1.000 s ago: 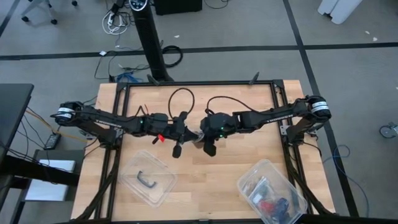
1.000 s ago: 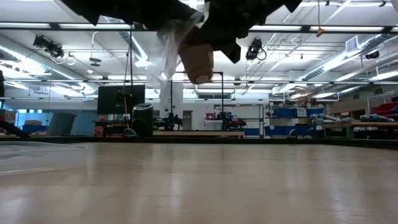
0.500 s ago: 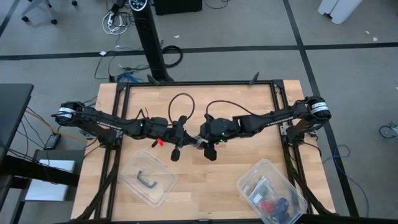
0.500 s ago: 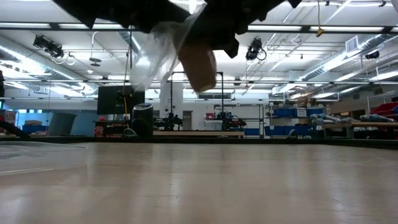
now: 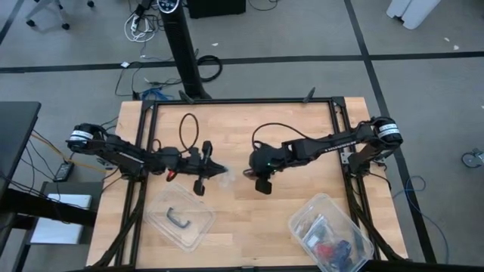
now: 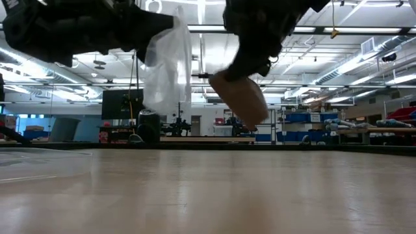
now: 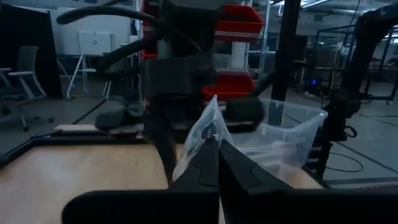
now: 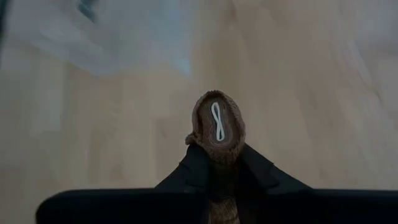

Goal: Roll bandage
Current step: Put the rolled brown bandage into the transparent zip bag

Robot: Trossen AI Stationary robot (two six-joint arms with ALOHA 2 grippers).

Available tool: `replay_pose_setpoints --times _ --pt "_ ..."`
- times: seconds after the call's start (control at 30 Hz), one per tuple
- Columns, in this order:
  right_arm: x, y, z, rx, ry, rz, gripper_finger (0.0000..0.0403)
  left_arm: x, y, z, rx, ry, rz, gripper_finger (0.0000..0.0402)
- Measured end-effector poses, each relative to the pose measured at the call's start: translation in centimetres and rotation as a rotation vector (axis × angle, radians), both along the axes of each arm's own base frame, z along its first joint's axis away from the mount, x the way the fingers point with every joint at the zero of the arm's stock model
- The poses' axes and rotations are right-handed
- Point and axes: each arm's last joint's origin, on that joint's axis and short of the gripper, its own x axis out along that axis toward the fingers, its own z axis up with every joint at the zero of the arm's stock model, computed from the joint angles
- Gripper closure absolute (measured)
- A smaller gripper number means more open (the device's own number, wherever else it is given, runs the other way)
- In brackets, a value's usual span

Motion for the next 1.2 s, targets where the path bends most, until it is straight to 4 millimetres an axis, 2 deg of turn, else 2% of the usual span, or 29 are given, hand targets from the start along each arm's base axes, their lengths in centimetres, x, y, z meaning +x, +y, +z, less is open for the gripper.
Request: replay_pose_setpoints --times 0.23,0.43,0.57,0.63,0.77,0.93,1.0,1.2 --pt "-0.9 -3.1 -2.0 -0.017 0.213 -0.100 0.0367 -0.3 0.0 -0.2 0.004 -0.007 0.001 0.0402" --pt "-0.1 -5.5 -5.1 0.013 0.324 -0.128 0.0366 -0.3 -0.3 -0.1 0.023 -0.019 -0.021 0.0402" --pt "0.4 -5.9 -6.2 0.018 0.336 -0.137 0.0320 -0.4 -0.4 -0.1 0.025 -0.027 -0.024 0.0402" --pt "-0.1 -5.7 -5.9 0.018 0.352 -0.132 0.0287 -0.4 -0.4 0.0 0.025 -0.031 -0.025 0.0402" --pt "-0.6 -4.6 -2.1 0.005 0.233 -0.106 0.0234 -0.4 -0.4 0.1 0.025 -0.049 -0.024 0.0402" --pt "-1.6 -2.5 2.0 -0.050 0.034 -0.084 0.0203 -0.6 -0.4 0.8 0.034 -0.119 -0.020 0.0402" --pt "-1.4 -1.1 3.4 -0.057 -0.090 -0.051 0.0200 -0.6 -0.3 1.1 0.043 -0.159 -0.017 0.0402" --pt "-0.3 3.2 2.8 -0.070 -0.308 0.075 0.0211 -1.0 -0.4 2.2 0.067 -0.280 -0.022 0.0402"
